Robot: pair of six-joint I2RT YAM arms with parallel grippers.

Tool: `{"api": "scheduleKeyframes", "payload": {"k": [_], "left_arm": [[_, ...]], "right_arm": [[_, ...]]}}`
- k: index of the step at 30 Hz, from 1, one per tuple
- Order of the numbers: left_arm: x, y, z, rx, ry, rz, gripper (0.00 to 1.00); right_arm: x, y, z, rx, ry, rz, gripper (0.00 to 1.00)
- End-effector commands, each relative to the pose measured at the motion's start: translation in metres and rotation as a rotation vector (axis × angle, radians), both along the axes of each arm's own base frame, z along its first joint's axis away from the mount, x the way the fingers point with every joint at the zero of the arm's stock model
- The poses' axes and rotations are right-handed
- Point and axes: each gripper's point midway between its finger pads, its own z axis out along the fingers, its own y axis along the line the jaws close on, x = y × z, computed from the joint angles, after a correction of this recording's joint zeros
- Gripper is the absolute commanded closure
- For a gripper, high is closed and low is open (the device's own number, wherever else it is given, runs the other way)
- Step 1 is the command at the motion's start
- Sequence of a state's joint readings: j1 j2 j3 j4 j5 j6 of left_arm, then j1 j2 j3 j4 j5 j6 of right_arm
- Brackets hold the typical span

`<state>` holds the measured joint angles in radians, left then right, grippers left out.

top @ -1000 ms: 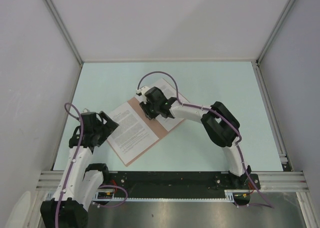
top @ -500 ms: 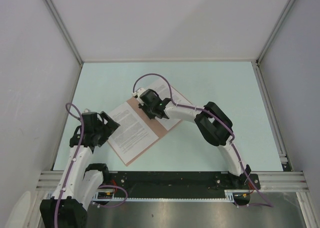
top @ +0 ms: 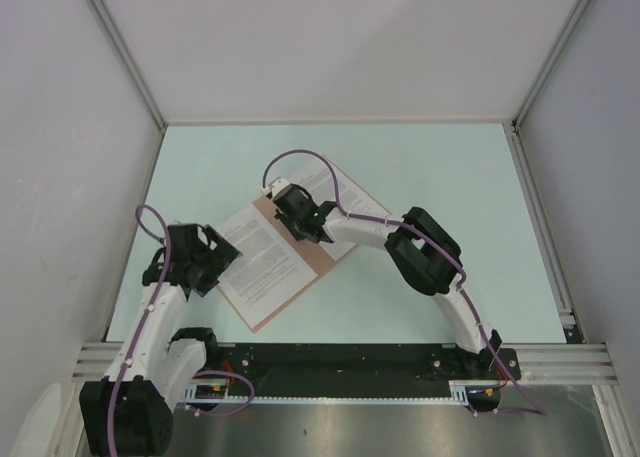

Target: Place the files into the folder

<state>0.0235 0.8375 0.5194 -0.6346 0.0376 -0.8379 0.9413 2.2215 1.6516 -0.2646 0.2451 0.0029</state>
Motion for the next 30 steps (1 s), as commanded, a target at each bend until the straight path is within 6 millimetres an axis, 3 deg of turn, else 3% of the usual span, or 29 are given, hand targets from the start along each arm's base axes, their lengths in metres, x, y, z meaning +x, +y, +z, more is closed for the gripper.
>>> {"api": "scheduleKeyframes", "payload": {"k": [1,11,17,24,30], "left_arm": [[0.016,-0.008,0.015,-0.024,-0.069,-0.038,0.00],[0.015,-0.013,0.000,-0.038,-0.038,-0.074,0.00],[0.016,-0.014,-0.002,-0.044,-0.046,-0.073,0.00],[0.009,-0.023,-0.026,-0.103,0.005,-0.083,0.01],[0.011,-0.022,-0.032,-0.095,-0.017,-0.087,0.01]], "right_arm": [[0.002,-0.014,-0.004,0.065,0.143,-0.046,1.00],[0.012,-0.029,0.039,0.246,0.266,-0.044,1.00],[0.025,-0.039,0.052,0.275,0.264,-0.085,1.00],[0.034,-0.044,0.065,0.316,0.268,-0.111,1.00],[0.038,-0.049,0.071,0.339,0.278,-0.126,1.00]]}}
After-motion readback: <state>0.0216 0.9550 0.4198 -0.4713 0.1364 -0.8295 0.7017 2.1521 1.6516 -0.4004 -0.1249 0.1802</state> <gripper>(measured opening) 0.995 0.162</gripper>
